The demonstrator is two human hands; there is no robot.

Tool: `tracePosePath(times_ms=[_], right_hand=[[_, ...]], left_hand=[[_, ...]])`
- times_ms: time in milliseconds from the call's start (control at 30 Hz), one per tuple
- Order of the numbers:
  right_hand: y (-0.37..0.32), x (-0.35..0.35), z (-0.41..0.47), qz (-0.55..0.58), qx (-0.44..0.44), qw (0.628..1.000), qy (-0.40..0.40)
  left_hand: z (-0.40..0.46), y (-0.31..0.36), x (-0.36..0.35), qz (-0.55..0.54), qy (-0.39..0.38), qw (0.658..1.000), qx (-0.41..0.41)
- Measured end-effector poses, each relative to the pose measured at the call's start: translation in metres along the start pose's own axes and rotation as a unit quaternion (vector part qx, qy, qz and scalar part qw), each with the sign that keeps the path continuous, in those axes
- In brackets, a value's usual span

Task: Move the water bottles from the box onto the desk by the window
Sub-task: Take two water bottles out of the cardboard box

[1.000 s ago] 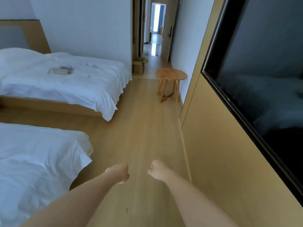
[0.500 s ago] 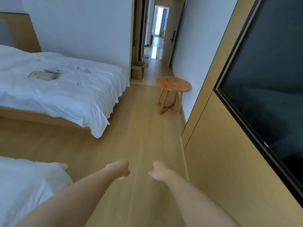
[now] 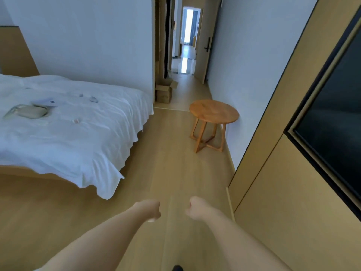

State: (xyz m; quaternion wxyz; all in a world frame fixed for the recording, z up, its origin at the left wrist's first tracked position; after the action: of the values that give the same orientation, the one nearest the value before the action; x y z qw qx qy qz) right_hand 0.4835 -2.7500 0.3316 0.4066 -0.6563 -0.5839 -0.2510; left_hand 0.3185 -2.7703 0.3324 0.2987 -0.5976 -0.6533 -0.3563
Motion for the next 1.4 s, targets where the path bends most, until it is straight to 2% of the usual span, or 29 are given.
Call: tracePosePath(times_ms=[267,467,667,900,1067,1233,1400], right_hand=[[-0.025,0.153,0.162,-0.001,0.04,0.999,0.023],[-0.063,0.222,0.266,-0.036,0.071,0.997,0.001],[-0.09,0.284,0.408,-0.057,0.058,0.997,-0.008],[-0.133,0.406,0.553,-0.028,0.03,0.999,0.024],[-0.133,0.467,0.64,0.008,0.009,0.999,0.03],[-0.123,0.509,0.742,0.009,0.002,1.0,0.012],[-0.109,0.587,0.855,0.01,0.016,1.0,0.014]], left_hand=[[0.161,0.001,0.143,-0.011,0.038,0.999,0.01],[0.265,-0.04,0.213,-0.023,0.031,0.999,0.038],[0.407,-0.078,0.288,-0.024,0.031,0.999,0.033],[0.562,-0.128,0.426,-0.003,0.044,0.999,0.019],[0.652,-0.124,0.506,0.012,0.061,0.998,0.004],[0.759,-0.115,0.545,0.01,0.037,0.999,-0.002],[0.872,-0.1,0.614,0.004,0.032,0.999,0.006]])
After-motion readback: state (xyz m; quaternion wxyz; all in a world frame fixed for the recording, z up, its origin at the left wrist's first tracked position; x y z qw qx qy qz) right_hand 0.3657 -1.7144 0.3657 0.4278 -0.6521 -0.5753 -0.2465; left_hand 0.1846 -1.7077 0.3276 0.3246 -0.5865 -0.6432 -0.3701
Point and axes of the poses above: each hand's wrist, its own z-axis towards the middle knuckle, its own x-axis out of the back of the hand, y = z × x, the point moved 8 cm from there along z, towards the middle knuckle
